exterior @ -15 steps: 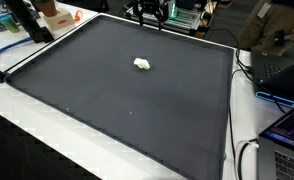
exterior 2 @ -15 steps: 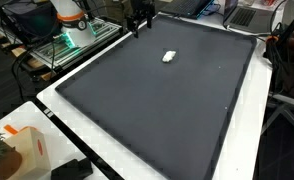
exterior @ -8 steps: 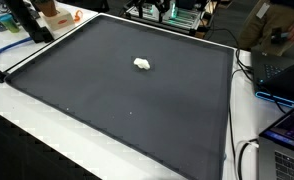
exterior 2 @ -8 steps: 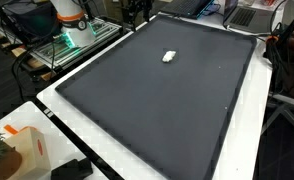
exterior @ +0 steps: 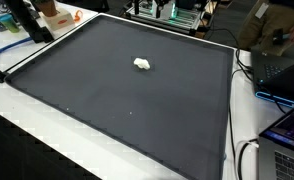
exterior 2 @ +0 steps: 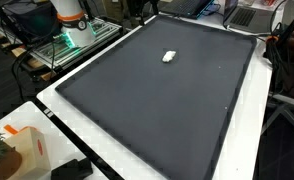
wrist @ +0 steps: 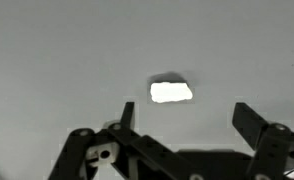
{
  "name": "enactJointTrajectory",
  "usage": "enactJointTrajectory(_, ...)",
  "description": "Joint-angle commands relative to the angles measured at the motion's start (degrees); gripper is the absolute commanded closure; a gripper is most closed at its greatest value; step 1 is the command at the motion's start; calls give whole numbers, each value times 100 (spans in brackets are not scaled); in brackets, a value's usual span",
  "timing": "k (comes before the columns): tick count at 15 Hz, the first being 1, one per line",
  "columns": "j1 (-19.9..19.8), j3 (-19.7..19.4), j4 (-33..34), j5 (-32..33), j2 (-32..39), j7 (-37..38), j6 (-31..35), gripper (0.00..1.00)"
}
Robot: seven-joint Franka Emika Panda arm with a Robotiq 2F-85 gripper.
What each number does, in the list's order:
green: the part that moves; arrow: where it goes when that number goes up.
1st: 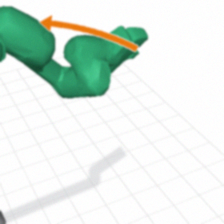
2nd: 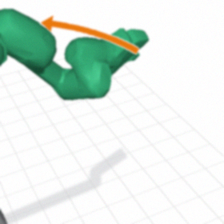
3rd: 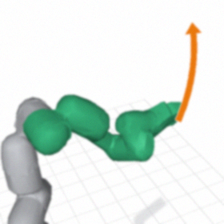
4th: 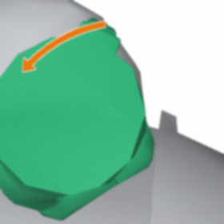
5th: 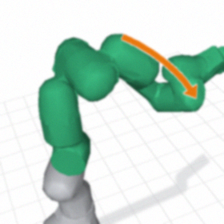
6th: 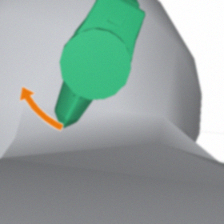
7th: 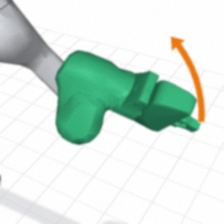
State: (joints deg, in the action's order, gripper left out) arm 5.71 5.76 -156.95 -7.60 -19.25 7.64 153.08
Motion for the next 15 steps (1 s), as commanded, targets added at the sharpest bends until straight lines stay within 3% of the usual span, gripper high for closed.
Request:
enactJointTrajectory(1, 143, -36, -28, -91, 10, -154, 390, 0)
enactJointTrajectory(5, 673, -438, -68, -484, 17, -1175, 903, 0)
enactJointTrajectory(6, 356, -132, -3, -169, 7, -583, 671, 0)
enactJointTrajectory(9, 549, -329, -4, -320, 10, -971, 771, 0)
enactJointTrajectory(15, 561, -346, -4, -322, 10, -1005, 778, 0)
